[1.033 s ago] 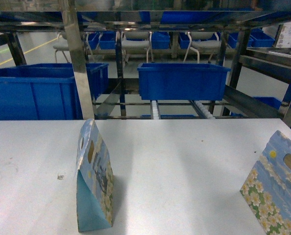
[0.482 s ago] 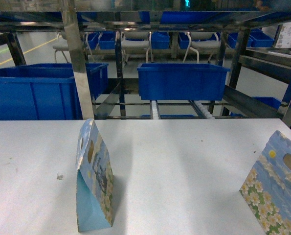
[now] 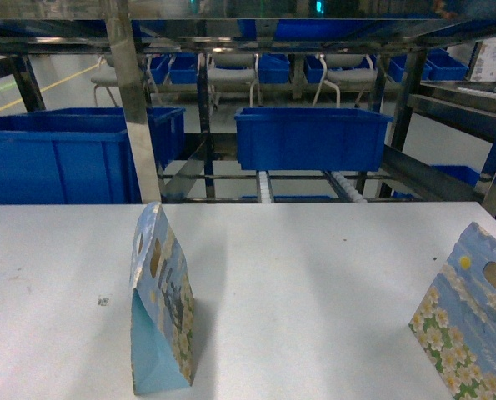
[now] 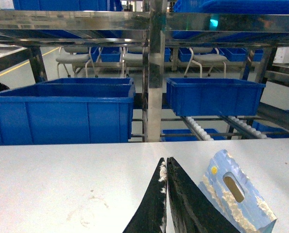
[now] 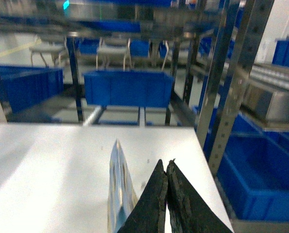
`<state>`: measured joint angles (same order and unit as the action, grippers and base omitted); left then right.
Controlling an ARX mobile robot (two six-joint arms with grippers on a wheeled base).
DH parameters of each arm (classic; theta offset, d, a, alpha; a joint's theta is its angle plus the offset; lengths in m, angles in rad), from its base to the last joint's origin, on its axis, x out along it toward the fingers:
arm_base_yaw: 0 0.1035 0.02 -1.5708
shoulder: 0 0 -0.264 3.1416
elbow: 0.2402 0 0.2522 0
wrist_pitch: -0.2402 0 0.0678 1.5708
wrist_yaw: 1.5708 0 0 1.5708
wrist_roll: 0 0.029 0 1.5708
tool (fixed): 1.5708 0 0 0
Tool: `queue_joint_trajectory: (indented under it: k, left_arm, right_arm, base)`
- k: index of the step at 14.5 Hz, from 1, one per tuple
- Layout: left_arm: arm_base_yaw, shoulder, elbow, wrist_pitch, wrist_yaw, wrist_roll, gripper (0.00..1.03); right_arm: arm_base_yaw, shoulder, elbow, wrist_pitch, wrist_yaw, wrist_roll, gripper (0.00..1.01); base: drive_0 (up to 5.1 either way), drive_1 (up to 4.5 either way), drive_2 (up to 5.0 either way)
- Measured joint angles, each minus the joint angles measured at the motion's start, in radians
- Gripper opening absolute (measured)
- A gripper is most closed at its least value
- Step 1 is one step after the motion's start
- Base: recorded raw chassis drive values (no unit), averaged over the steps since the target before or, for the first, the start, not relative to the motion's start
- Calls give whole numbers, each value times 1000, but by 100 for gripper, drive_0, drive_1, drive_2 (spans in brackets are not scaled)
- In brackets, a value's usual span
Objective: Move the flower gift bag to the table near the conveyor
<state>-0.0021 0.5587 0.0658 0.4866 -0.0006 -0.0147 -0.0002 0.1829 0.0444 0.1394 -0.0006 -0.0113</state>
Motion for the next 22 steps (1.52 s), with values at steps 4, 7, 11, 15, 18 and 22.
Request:
queue_joint_trajectory:
  k: [4,7,11,15,18,22]
  left_arm:
    - [0,-115,-51,-43,1,0,2]
    - [0,-220,-51,-141,0,0,2]
    - [0,-323,-51,-248,0,0,2]
    - [0,-347,-51,-274,0,0,2]
    - [0,-364,-51,-290,0,0,2]
    - [0,-549,-50,-491,0,1,2]
  right_arm:
    - [0,-178,-30,-146,0,0,2]
    - [0,-178,-30,-143,0,0,2]
    - [0,-178,-30,-143,0,0,2]
    - [0,-178,-30,-143,0,0,2]
    - [0,-178,-30,-143,0,0,2]
    - [0,-178,-30,-144,0,0,2]
  base:
    - [0,0,0]
    - [0,0,0]
    - [0,0,0]
    - [0,0,0]
    - [0,0,0]
    - [0,0,0]
